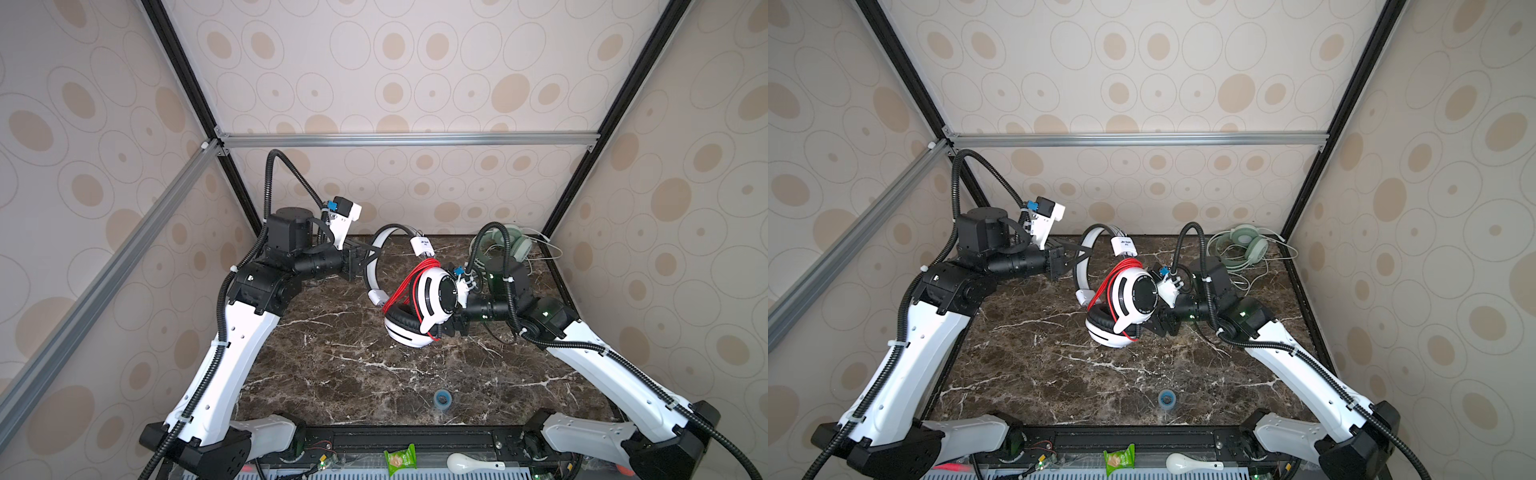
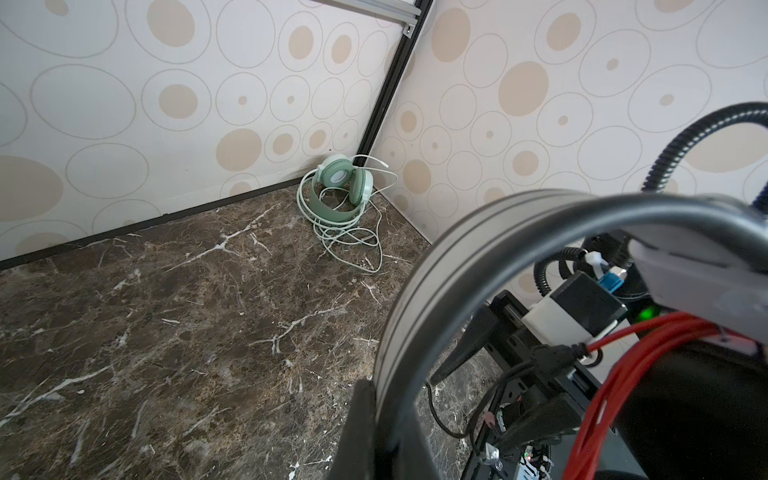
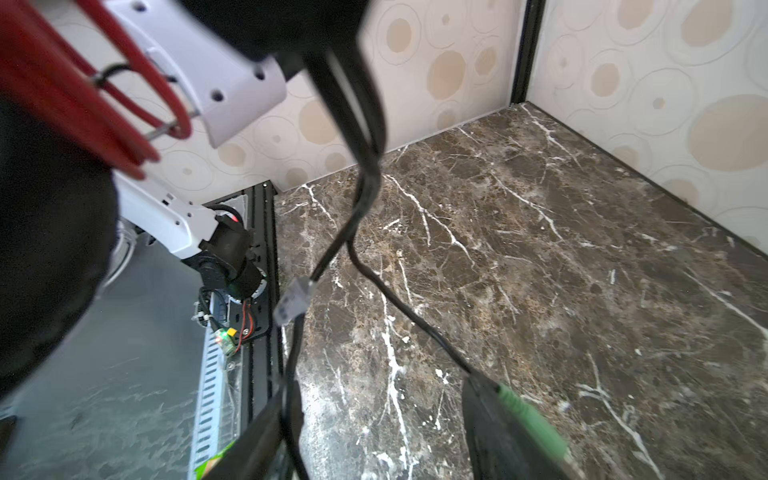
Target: Wrap the headphones
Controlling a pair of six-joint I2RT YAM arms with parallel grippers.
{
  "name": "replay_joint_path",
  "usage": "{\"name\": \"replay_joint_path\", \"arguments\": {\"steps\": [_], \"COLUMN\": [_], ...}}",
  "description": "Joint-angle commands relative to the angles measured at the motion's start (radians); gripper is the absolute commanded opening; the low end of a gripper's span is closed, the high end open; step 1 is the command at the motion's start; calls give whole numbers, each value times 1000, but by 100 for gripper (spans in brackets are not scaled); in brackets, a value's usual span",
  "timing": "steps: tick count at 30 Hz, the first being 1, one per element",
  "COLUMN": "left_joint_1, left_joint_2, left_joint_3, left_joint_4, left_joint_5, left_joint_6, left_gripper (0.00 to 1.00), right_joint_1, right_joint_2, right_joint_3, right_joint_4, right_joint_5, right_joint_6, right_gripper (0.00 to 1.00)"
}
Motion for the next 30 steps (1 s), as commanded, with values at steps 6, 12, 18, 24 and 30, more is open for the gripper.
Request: {"name": "replay_joint_path", "arguments": {"steps": [6,12,18,24,30], "left_joint_1": [4,4,4,4,4], "left_joint_2": [-14,-3,0,5,8], "left_joint_3": [12,17,16,19,9], "left_joint_4": [41,56,55,53,66], "left_joint_5": [70,94,108,107,122], "left_joint_6": [-42,-54,-60,-62,-71], "left_gripper": [0,0,0,0,0], "right_joint_1": [4,3,4,4,4], "right_joint_2": [35,92,113,111,137], "right_joint_3": [37,82,104,121,143], "right_joint_4": [59,65,100,93,49], "right_joint_5": [65,54,50,57,69], "right_joint_6": [-72,-114,-121,-143,-192], "right_gripper": [65,65,65,63,63]}}
